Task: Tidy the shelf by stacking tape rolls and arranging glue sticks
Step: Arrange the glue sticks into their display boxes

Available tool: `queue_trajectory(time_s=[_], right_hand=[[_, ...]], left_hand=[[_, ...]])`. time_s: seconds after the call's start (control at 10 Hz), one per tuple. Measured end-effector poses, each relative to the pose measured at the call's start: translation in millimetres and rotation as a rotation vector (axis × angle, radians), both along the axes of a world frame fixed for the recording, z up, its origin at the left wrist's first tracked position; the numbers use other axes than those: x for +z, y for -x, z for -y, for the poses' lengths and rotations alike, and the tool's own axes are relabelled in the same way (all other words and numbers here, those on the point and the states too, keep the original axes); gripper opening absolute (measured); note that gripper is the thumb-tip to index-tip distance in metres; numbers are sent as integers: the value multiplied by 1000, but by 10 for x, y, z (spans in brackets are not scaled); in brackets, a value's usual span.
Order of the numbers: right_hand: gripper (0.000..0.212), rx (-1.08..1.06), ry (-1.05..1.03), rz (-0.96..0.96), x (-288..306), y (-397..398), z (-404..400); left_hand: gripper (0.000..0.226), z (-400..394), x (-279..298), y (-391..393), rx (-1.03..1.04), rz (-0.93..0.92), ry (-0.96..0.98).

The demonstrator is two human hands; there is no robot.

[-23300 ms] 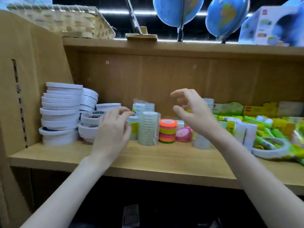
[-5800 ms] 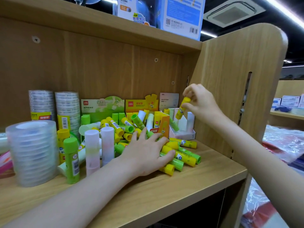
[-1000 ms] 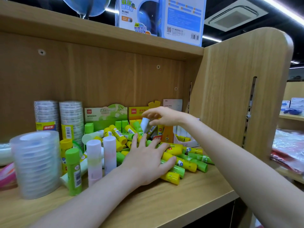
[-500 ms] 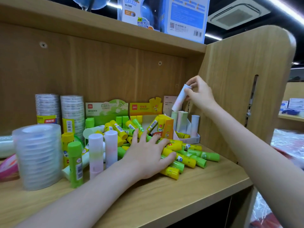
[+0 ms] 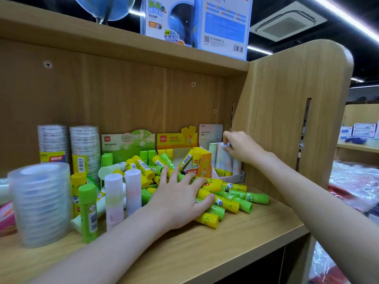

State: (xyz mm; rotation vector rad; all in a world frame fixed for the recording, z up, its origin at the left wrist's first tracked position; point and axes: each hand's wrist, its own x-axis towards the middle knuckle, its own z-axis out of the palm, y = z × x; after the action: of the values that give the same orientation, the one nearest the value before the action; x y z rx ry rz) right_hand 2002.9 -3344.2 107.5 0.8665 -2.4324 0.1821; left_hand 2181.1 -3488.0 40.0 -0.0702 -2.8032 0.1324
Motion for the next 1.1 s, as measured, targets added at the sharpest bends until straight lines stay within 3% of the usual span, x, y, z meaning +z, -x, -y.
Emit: queue_trajectory(time_s=[0.4,0.7,1.1], right_hand=[[16,-29,-84,97,172,-67,-90],[25,-43,-26,43,145,-46,-11],[11,-113,-138,-33,119,-105,-16]], left_hand=[[55,1,-2,-8,5,3,3],[55,5,2,-15,3,10,4],[55,6,-1,-14,2,9,2]])
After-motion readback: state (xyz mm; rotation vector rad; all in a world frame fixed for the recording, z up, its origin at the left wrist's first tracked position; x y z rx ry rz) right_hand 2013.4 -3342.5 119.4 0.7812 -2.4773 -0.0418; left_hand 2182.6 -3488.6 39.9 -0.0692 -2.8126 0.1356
